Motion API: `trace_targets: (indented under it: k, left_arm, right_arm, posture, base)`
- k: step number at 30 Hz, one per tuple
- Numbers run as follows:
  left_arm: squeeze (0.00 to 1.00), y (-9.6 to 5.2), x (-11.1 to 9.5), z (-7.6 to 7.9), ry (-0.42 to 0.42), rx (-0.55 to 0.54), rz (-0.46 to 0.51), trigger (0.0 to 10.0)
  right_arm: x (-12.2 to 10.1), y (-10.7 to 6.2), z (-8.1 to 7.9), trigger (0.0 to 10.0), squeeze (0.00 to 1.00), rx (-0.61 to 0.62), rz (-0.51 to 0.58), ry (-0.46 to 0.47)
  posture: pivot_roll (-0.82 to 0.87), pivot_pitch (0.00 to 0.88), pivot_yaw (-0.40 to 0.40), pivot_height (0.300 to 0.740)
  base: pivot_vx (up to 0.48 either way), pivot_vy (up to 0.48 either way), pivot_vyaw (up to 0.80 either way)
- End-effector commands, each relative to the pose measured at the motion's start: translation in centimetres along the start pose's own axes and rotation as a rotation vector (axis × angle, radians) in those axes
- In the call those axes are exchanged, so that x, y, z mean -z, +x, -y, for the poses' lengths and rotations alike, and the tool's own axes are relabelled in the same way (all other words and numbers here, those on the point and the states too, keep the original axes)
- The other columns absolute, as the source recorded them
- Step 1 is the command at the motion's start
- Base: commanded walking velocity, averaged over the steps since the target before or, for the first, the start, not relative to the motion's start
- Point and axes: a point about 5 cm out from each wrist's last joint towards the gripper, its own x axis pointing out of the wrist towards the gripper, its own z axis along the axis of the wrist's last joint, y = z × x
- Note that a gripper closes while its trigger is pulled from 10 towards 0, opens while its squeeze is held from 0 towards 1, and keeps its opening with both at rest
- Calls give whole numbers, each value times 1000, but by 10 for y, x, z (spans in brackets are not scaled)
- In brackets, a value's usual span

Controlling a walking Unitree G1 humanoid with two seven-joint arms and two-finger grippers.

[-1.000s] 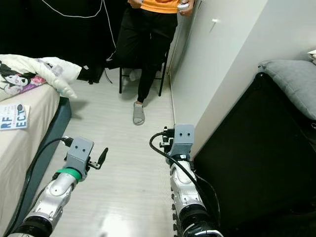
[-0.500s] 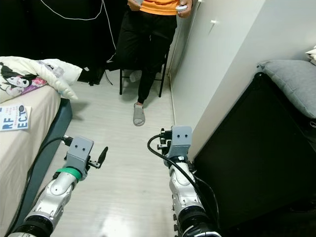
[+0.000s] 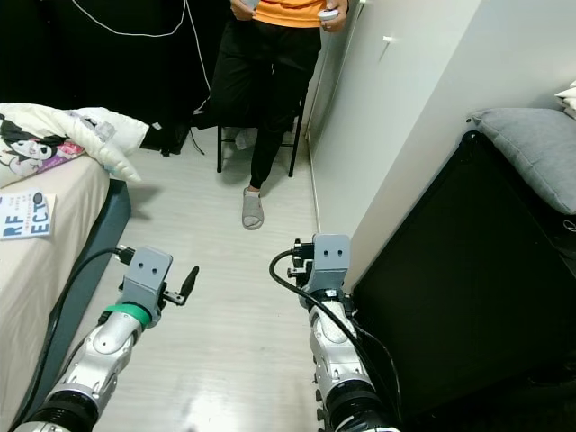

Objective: Clean up the room

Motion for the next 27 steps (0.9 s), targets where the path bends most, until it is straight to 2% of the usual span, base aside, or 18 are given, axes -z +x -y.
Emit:
trace_targets:
  k: [1, 13, 27]
  left_arm:
    - [0, -2, 4, 7, -4, 28, -15, 10000]
    - [0, -1, 3, 7, -2, 34, -19, 10000]
    - [0, -1, 3, 7, -2, 36, -19, 10000]
  right_arm:
    - [4, -4, 2, 10000, 0, 6, -7, -12]
    - [5, -5, -1, 10000, 0, -10, -10, -40]
    - [7, -5, 4, 10000, 0, 12, -28, -61]
  posture:
    - [-29, 51, -29, 720]
    - [-28, 50, -26, 720]
    - [-28, 50, -26, 720]
  base:
    - [0, 0, 0]
    - [440, 0, 0]
    - [354, 0, 738]
